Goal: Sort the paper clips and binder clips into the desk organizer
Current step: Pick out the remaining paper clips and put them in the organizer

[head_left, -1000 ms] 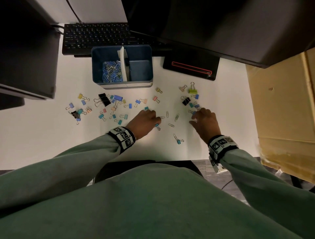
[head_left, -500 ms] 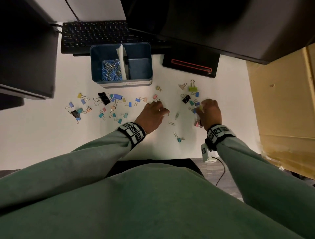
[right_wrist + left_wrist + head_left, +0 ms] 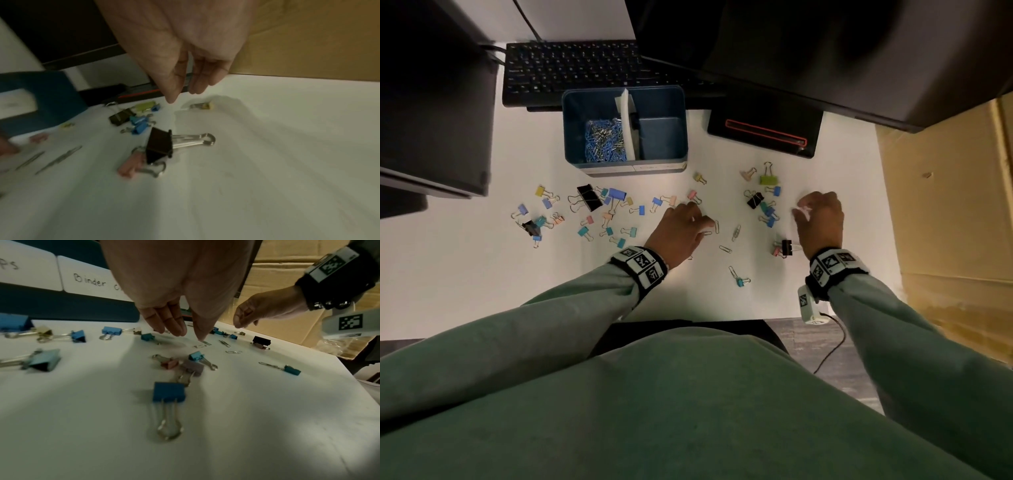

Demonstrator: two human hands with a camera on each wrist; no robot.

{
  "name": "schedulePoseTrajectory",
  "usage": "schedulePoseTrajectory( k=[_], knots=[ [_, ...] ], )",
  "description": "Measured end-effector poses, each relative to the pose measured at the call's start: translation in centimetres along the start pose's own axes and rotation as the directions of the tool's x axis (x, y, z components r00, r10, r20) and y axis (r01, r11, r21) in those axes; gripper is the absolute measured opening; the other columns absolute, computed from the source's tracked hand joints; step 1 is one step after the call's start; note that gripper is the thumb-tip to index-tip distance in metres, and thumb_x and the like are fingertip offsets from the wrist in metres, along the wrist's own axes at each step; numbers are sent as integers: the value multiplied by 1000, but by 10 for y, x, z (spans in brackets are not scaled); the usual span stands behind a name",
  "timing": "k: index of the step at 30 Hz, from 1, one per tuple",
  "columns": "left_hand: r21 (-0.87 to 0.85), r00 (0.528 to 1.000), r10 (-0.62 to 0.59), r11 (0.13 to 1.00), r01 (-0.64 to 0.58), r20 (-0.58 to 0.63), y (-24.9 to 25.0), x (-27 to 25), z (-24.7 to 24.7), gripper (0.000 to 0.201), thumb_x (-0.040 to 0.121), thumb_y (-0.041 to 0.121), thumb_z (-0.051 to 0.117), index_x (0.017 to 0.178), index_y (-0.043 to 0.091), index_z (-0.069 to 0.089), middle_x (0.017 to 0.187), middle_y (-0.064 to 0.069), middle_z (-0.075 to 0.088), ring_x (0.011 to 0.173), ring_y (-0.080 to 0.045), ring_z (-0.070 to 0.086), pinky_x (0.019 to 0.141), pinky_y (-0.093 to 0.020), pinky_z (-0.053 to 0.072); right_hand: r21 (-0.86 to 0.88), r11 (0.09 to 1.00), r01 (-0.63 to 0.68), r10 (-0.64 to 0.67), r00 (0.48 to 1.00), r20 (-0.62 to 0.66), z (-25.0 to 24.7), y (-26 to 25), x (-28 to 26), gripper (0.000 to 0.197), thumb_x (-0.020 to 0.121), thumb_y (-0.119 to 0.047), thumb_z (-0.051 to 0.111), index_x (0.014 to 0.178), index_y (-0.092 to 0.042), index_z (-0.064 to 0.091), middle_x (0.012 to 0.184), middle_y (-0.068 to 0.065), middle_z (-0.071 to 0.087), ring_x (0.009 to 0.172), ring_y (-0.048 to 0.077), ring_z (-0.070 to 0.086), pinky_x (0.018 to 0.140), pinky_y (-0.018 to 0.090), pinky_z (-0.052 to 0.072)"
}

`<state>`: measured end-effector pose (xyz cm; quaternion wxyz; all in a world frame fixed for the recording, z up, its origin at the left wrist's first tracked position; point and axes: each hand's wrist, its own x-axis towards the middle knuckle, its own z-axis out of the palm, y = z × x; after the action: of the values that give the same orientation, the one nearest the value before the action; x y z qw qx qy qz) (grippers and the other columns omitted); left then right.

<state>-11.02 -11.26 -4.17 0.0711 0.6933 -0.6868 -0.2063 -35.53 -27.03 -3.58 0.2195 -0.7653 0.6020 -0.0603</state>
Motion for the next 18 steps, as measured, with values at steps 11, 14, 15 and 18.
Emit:
schedulePoseTrajectory(
  k=[11,14,15,18],
  knots=[
    [6,999,-29,1000,29,38,3,-1,3,21,89,19,56,110,17,59,108,-10,54,99,-27,52,82,-38,43,166,986,9,-53,963,265,13,-22,-3,9,88,-16,62,86,-9,67,95,8,63,78,17,56,70,23,40],
    [-25,996,-71,997,73,45,-2,-3,0,27,90,19,56,117,16,57,118,-11,53,106,-27,51,88,-39,42,379,914,-142,33,960,279,1,-16,2,16,88,-4,54,81,-16,60,85,3,69,68,16,63,62,23,47],
    [-38,996,-83,996,85,43,-3,-4,0,28,90,19,56,118,16,57,119,-11,53,107,-27,51,89,-39,42,439,879,-188,65,958,280,-2,-13,3,22,87,1,51,79,-19,57,82,4,70,64,14,64,58,21,48],
    [-49,994,-98,994,100,52,-2,-5,-1,29,90,19,56,119,17,57,120,-10,53,108,-26,51,90,-39,42,455,858,-238,102,947,304,-9,-9,5,27,86,3,46,86,-23,56,78,2,72,56,9,62,50,15,42]
  ],
)
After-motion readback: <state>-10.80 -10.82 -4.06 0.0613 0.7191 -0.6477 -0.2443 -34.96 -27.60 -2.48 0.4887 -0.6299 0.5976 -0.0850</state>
